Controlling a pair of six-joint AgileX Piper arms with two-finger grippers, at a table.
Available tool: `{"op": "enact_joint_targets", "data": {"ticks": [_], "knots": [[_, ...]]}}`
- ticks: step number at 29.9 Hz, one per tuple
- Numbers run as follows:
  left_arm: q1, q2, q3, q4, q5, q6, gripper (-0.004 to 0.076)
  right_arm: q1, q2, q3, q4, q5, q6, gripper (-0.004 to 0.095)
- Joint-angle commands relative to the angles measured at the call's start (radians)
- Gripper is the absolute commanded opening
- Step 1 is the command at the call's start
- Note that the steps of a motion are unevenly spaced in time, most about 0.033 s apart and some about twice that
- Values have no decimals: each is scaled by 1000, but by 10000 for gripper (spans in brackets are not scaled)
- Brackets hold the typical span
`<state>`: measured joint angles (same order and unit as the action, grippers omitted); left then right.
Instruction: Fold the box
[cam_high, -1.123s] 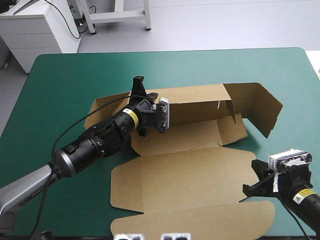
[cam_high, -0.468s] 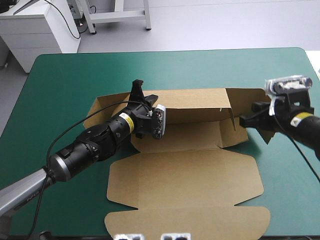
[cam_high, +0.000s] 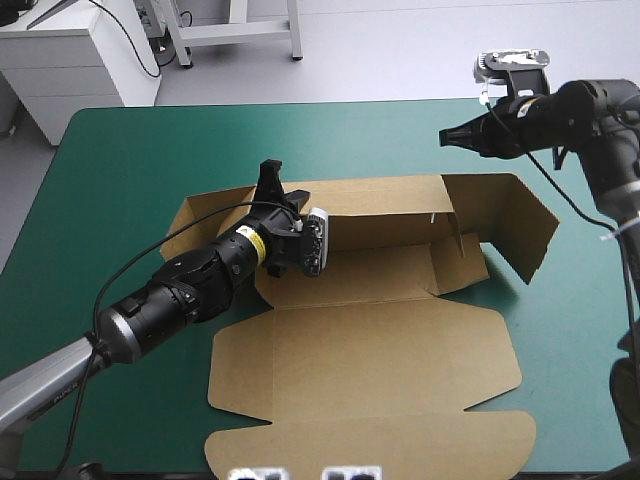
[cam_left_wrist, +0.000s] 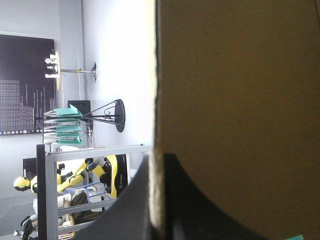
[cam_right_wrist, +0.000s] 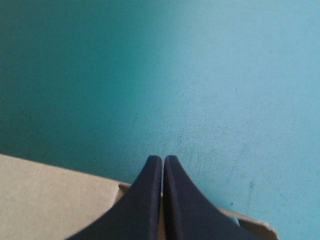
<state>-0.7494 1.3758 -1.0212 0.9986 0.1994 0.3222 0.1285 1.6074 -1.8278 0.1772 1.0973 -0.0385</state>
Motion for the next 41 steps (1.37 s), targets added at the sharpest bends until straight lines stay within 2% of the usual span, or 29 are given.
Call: {"op": "enact_joint_targets", "data": {"ticks": [1, 8, 18, 26, 30, 35, 41], "knots": [[-1, -38, -25, 19, -31, -26, -9, -7, 53, -124, 6, 32, 14, -1], [-1, -38, -25, 19, -32, -40, -9, -9, 143, -159, -44, 49, 62, -1], [-1, -34, -25, 19, -4, -42, -9, -9, 190, -152, -63, 152, 64, 0], [5, -20, -25, 22, 6, -42, -9, -11, 116, 60, -59, 154, 39, -1], [40, -7, -25, 22, 2, -101, -8, -14, 56, 161, -30, 154, -5, -1], [79, 0, -25, 22, 2, -130, -8, -50, -8, 181, 49, 154, -54, -2], [79, 0, -36, 35, 2, -148, -8, -105, -41, 190, 72, 154, -54, -1]]}}
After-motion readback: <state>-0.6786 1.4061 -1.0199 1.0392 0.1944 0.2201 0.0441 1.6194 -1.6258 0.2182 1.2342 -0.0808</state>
